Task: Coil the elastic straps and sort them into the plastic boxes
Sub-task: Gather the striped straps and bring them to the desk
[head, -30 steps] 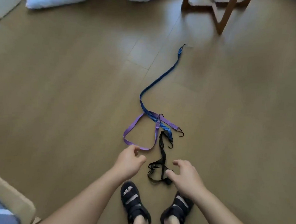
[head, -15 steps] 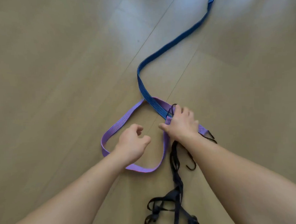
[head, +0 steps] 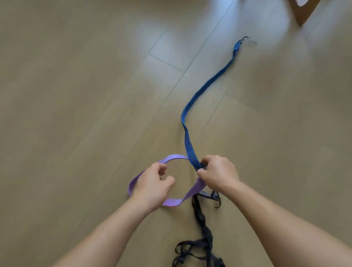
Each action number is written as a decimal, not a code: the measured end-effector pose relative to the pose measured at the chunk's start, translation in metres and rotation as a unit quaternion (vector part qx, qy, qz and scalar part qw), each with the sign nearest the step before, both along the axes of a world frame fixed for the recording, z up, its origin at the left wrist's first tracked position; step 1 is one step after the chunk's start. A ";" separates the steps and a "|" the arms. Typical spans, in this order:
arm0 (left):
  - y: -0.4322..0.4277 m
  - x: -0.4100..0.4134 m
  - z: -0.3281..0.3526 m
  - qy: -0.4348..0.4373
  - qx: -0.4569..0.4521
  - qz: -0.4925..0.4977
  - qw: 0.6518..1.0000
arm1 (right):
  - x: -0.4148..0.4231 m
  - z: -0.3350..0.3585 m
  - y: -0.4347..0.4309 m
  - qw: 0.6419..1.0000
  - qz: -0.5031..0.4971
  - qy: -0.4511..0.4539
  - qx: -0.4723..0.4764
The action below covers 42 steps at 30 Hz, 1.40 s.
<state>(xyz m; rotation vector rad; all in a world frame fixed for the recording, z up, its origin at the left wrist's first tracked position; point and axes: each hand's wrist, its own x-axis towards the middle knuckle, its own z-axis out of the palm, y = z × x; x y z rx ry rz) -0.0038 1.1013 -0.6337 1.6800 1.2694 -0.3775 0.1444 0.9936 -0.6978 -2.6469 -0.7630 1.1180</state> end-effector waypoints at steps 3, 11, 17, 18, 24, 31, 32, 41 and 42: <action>-0.003 0.014 0.066 -0.034 0.036 -0.067 0.997 | -0.004 0.080 -0.029 0.993 -0.016 0.029 0.110; -0.004 0.078 0.289 -0.167 0.124 -0.414 0.886 | 0.014 0.357 -0.076 0.950 0.033 0.032 0.307; -0.025 0.107 0.456 -0.180 0.106 -0.386 0.899 | 0.035 0.521 -0.116 0.931 -0.051 0.059 0.355; -0.030 0.108 0.482 -0.182 0.108 -0.378 0.901 | 0.036 0.541 -0.125 0.925 -0.082 0.068 0.365; -0.066 0.105 0.615 -0.243 0.009 -0.342 0.908 | 0.031 0.646 -0.171 0.865 -0.205 0.093 0.447; -0.126 0.119 0.724 -0.369 -0.065 -0.217 0.901 | 0.028 0.738 -0.204 0.806 -0.238 0.065 0.539; -0.136 0.121 0.736 -0.384 -0.079 -0.200 0.898 | 0.027 0.749 -0.209 0.802 -0.237 0.069 0.544; -0.200 0.129 0.801 -0.450 -0.212 -0.178 0.849 | 0.025 0.790 -0.252 0.861 -0.238 -0.012 0.449; -0.204 0.130 0.805 -0.452 -0.228 -0.170 0.845 | 0.024 0.789 -0.257 0.855 -0.253 -0.027 0.452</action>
